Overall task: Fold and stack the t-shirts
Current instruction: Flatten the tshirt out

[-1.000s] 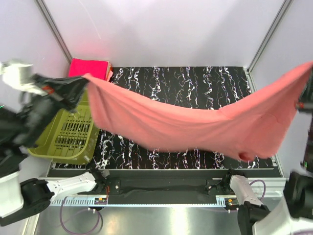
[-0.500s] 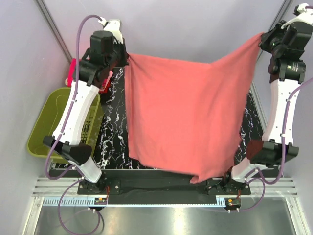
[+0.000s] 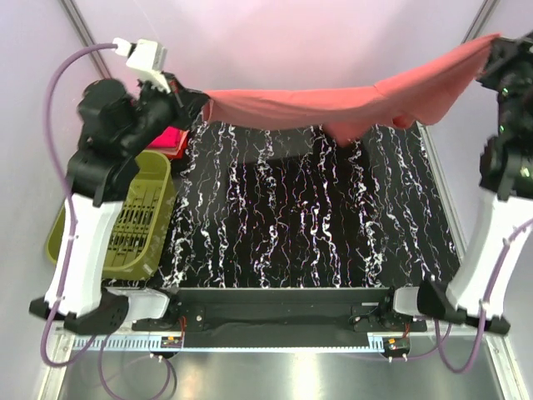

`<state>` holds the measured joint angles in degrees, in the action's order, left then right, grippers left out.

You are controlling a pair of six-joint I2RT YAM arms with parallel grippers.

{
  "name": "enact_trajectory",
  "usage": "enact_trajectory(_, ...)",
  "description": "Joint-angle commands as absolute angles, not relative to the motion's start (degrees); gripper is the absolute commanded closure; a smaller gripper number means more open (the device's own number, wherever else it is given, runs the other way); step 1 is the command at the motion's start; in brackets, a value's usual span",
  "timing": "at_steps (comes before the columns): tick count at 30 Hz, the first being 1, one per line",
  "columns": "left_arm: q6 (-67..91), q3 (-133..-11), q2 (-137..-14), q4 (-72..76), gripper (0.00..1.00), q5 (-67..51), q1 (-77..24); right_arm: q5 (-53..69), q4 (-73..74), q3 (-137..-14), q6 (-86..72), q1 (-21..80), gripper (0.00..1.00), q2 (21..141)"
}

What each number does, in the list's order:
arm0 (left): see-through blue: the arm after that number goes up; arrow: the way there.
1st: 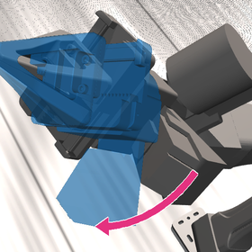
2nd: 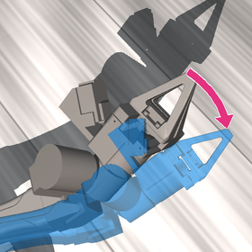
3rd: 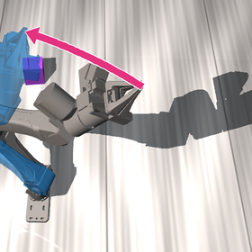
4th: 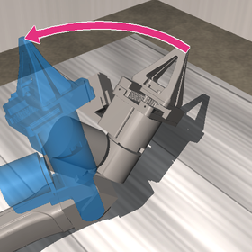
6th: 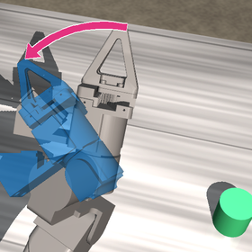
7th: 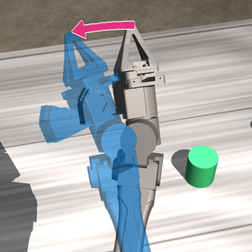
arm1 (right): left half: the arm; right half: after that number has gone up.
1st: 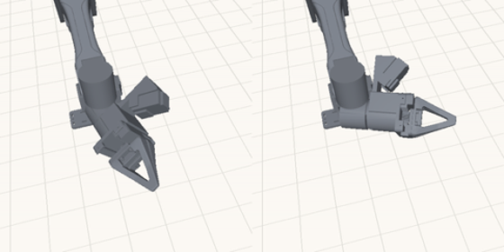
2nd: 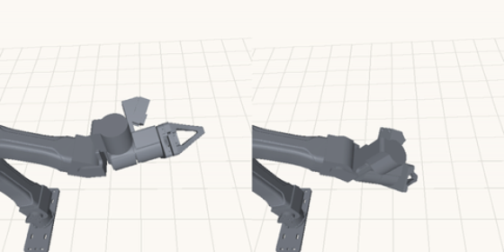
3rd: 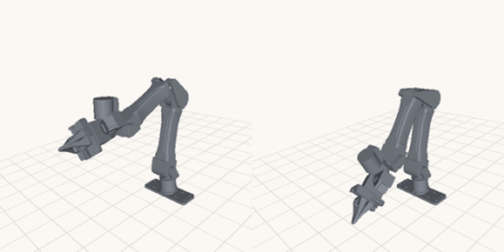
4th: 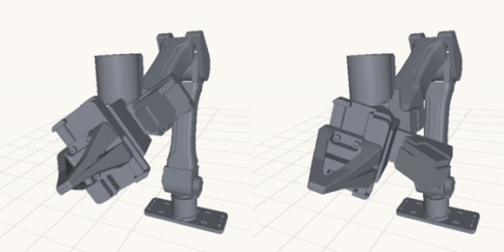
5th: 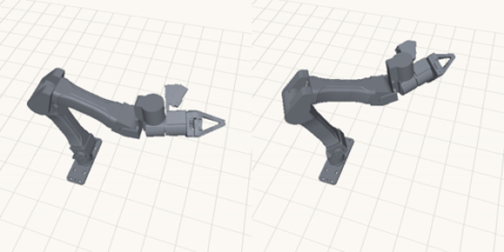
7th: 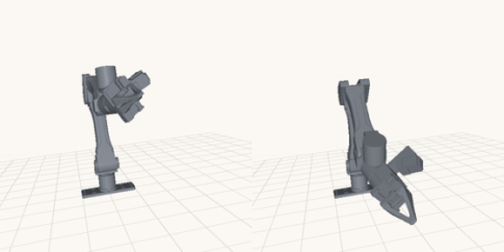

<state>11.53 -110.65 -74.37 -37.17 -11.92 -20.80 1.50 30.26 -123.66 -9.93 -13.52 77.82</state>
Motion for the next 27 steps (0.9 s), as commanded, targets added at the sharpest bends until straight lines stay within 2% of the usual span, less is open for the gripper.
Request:
enact_trajectory(1,12.29,-107.06,-66.56,-30.51,1.0,-18.8,-20.65,-6.04,29.44,-120.42,-9.32,-13.8,1.0,68.75)
enact_trajectory(5,16.59,-103.63,-59.43,-28.13,1.0,-23.98,-20.65,-10.36,29.44,-116.81,-9.75,-13.8,1.0,57.78)
enact_trajectory(10,21.35,-103.97,-54.06,-26.55,1.0,-27.33,-20.65,-10.38,30.14,-118.56,-9.58,-13.8,1.0,52.74)
enact_trajectory(16,20.84,-104.94,-53.87,-28.56,1.0,-24.97,-20.57,-9.84,33.31,-125.68,-8.44,-13.71,1.0,57.47)
enact_trajectory(21,17.5,-104.24,-61.15,-31.2,1.0,-20.22,-20.57,-8.97,33.31,-128.14,-7.03,-13.71,1.0,69.68)
enact_trajectory(25,13.29,-100.9,-68.71,-31.2,1.0,-16.27,-20.48,-6.51,30.86,-124.82,-5.54,-13.8,1.0,79.69)
enact_trajectory(27,10.91,-99.68,-74.4,-30.94,1.0,-14.51,-20.04,-4.85,24.39,-117.91,-4.75,-13.8,1.0,81.99)
